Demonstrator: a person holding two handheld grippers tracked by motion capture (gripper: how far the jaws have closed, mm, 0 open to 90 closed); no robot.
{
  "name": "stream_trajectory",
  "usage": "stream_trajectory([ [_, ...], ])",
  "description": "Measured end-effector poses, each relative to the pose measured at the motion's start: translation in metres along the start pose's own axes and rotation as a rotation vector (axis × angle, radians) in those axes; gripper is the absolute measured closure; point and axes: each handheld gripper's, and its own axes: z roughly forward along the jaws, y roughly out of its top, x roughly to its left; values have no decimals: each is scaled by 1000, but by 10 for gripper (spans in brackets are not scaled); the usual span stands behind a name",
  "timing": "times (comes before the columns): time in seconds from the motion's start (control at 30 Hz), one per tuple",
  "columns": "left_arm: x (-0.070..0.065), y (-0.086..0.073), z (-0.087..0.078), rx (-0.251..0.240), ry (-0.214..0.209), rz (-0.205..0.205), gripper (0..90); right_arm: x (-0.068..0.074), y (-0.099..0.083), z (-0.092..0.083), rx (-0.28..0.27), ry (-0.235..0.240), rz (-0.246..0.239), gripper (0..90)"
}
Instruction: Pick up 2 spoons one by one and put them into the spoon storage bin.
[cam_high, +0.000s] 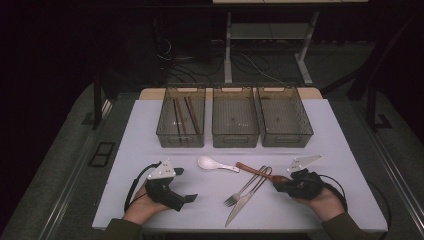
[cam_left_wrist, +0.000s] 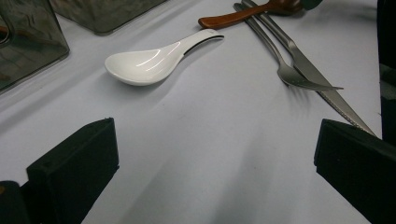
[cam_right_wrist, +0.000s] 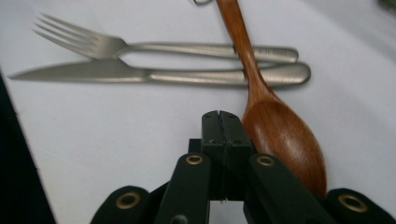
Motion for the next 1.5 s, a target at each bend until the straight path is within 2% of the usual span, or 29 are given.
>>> stream_trajectory([
  [0.13,0,0,0,0,0,1,0,-4,1,-12,-61,-1,15,759],
  [0.23,0,0,0,1,0,-1,0,-11,-1,-20,-96,-23,36,654],
  [0.4,0,0,0,2,0,-3,0,-25,-9,-27,-111,-52,69,504],
  [0.53,1,-1,0,0,1,-6,0,-34,-18,-30,-132,-56,97,388],
  [0.73,1,-1,0,2,2,-8,0,-41,-30,-34,-150,-73,108,355],
  [0.87,1,-1,0,0,2,-11,0,-46,-33,-29,-147,-79,101,343],
  [1.33,2,-1,1,9,2,-7,0,-44,-30,-15,-132,-66,98,336],
  [1.5,1,-1,2,11,3,-7,0,-42,-28,-9,-104,-65,79,350],
])
